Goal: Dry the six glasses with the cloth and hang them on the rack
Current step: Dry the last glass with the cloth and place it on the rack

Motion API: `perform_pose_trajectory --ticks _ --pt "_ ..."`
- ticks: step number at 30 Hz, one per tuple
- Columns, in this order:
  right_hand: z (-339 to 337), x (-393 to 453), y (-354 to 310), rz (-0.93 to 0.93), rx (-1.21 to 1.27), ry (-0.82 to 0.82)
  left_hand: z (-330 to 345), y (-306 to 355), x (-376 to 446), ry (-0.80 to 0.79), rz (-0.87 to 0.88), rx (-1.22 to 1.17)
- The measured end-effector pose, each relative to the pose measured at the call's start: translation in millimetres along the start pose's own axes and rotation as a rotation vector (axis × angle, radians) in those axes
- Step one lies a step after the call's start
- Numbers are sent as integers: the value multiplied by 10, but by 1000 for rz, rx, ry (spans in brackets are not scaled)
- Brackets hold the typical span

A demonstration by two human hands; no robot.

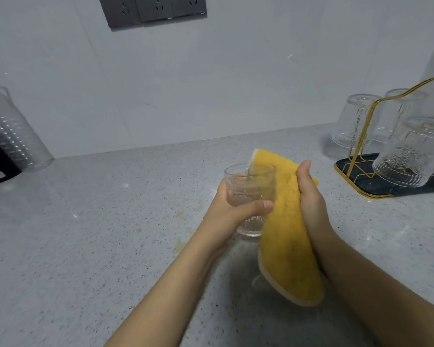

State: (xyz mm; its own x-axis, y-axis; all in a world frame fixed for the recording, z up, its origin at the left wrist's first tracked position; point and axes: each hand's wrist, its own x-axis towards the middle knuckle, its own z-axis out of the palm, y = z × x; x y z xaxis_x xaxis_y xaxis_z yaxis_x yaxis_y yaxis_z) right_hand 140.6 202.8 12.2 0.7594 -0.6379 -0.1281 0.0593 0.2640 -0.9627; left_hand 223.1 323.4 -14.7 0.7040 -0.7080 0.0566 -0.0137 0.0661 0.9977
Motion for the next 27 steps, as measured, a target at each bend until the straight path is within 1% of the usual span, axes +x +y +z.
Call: perform_pose_trajectory --ticks 2,5,7,8,10,13,15,17,20,22,24,25,26,27 --pt "1 -13 -65 -31 18 27 -31 -8 -8 -30 -2 118" --pt "34 -47 -6 -126 -32 62 -60 26 -7 -69 -52 137" --pt "67 -88 46 -191 -56 72 -47 54 -8 -60 -90 111" --pt "81 -106 55 -216 -52 71 -53 64 -7 -62 -122 93" --pt "79 -116 57 -301 -28 27 -63 77 -16 -132 -193 7" --pt "21 -115 19 -392 40 -54 -42 101 -57 -226 -281 -180" --pt "-5 -101 11 -414 27 -17 -9 100 -67 -243 -310 -224" --pt "-9 -54 15 -409 -23 99 40 120 -68 -213 -312 -212" --pt "-38 81 3 -367 -113 296 116 61 -53 -122 -209 -121" --pt "-59 162 -13 -348 -146 364 161 -23 -38 -30 -115 -21" --pt "-72 191 6 -354 -168 381 187 -100 -17 50 -37 41" --pt "-68 184 21 -374 -172 369 190 -99 -9 50 -46 -4" --pt "-54 161 37 -404 -168 346 186 -91 -1 24 -98 -119" --pt "-36 140 60 -441 -162 318 175 -72 12 -20 -186 -296"
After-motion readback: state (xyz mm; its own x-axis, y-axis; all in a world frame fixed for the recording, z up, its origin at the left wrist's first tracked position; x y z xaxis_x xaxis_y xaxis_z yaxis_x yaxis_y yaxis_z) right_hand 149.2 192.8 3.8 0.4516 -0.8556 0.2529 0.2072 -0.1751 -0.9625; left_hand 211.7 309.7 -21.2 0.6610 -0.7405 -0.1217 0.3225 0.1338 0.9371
